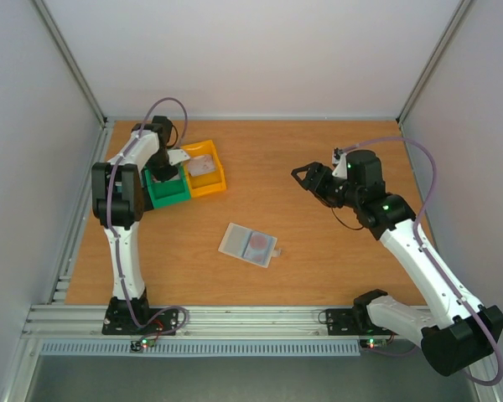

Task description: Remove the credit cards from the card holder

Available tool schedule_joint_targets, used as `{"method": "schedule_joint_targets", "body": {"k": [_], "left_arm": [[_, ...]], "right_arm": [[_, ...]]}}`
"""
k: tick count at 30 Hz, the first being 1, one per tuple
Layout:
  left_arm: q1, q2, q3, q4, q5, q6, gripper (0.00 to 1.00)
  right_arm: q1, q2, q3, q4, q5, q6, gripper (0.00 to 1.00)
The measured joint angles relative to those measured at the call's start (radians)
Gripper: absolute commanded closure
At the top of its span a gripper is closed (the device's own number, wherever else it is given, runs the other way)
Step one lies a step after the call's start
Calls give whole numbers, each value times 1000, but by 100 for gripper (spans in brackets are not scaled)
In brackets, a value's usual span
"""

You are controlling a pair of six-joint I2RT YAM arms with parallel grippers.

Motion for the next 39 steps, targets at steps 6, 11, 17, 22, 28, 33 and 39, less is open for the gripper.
{"method": "schedule_joint_targets", "body": {"k": [6, 11, 17, 22, 28, 33, 39], "left_arm": [[0, 0, -7, 39, -21, 19, 100], [1, -8, -21, 30, 71, 41, 100], [-1, -35, -47, -19, 217, 55, 100], [-5, -31, -47, -14, 218, 37, 100], [-5, -2, -47, 31, 179, 20, 100], [-2, 3, -47, 106, 151, 6, 99], [-1, 3, -68, 185, 134, -22, 100]], "right_arm": [[0, -19, 0, -19, 10, -1, 27], [0, -21, 0, -29, 16, -6, 27], [0, -21, 0, -29, 17, -8, 27], [0, -22, 0, -30, 18, -8, 27], [0, -36, 0, -37, 29, -12, 27], [0, -47, 0, -37, 35, -13, 27], [0, -51, 0, -45, 42, -13, 27]]}}
